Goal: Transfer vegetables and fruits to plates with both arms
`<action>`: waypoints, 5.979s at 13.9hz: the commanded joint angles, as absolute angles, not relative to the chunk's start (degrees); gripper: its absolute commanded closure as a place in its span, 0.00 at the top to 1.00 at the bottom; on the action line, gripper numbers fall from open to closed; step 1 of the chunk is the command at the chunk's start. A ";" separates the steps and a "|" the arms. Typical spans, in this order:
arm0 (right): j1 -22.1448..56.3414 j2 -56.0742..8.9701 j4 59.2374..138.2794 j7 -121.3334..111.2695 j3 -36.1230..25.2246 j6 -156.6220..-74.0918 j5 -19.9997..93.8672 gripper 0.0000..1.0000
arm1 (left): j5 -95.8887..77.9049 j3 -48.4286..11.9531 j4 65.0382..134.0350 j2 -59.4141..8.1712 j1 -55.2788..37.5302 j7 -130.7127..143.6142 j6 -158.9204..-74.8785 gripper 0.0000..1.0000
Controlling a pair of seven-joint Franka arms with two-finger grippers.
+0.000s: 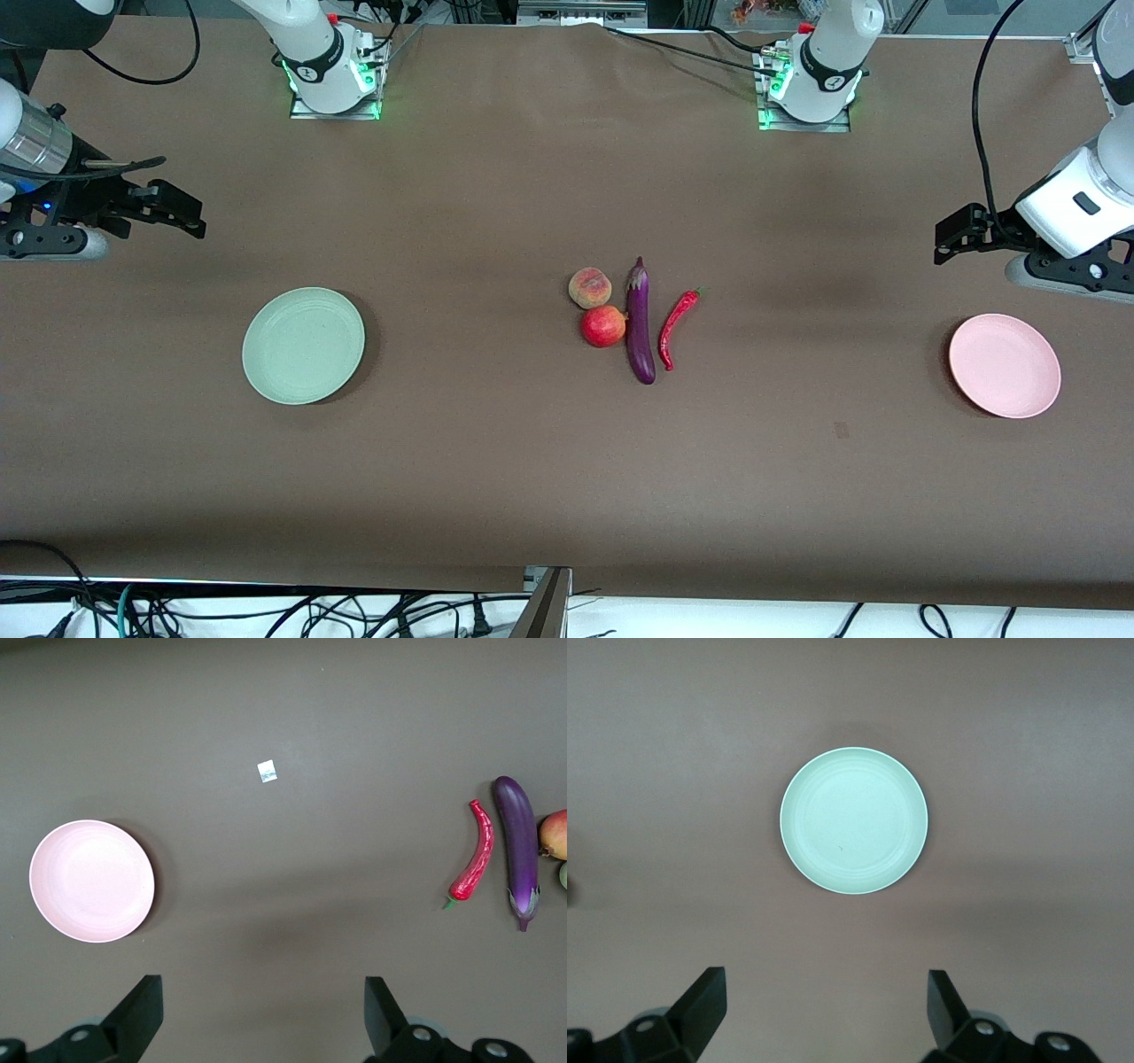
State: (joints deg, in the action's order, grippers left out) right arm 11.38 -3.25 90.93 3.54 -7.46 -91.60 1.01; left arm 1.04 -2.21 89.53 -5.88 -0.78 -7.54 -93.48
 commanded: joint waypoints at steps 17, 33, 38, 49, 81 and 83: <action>11.60 -3.52 89.82 3.87 -6.86 -91.32 0.35 1.00 | 1.49 -3.78 91.57 -35.60 -24.43 -0.21 -107.14 1.00; 11.34 -3.52 89.82 3.08 -7.12 -92.54 0.62 1.00 | 7.56 -4.04 97.47 -39.81 -28.39 2.72 -121.03 0.03; 11.42 -4.75 89.82 3.86 -7.12 -92.81 2.29 1.00 | 7.56 -4.04 97.38 -39.12 -28.04 3.43 -120.06 0.00; 12.82 -13.36 90.18 -0.78 -6.86 -92.11 3.60 1.00 | 10.89 1.84 90.00 -34.02 -15.75 -8.76 -103.80 0.00; 56.25 -43.68 84.81 46.23 -7.03 -131.39 5.71 1.00 | 10.83 -5.00 89.91 -29.63 16.17 -42.91 -107.77 1.00; 56.34 -43.86 86.47 46.23 -7.03 -133.14 5.63 1.00 | 10.29 -8.16 89.82 -28.30 16.26 -40.53 -103.91 1.00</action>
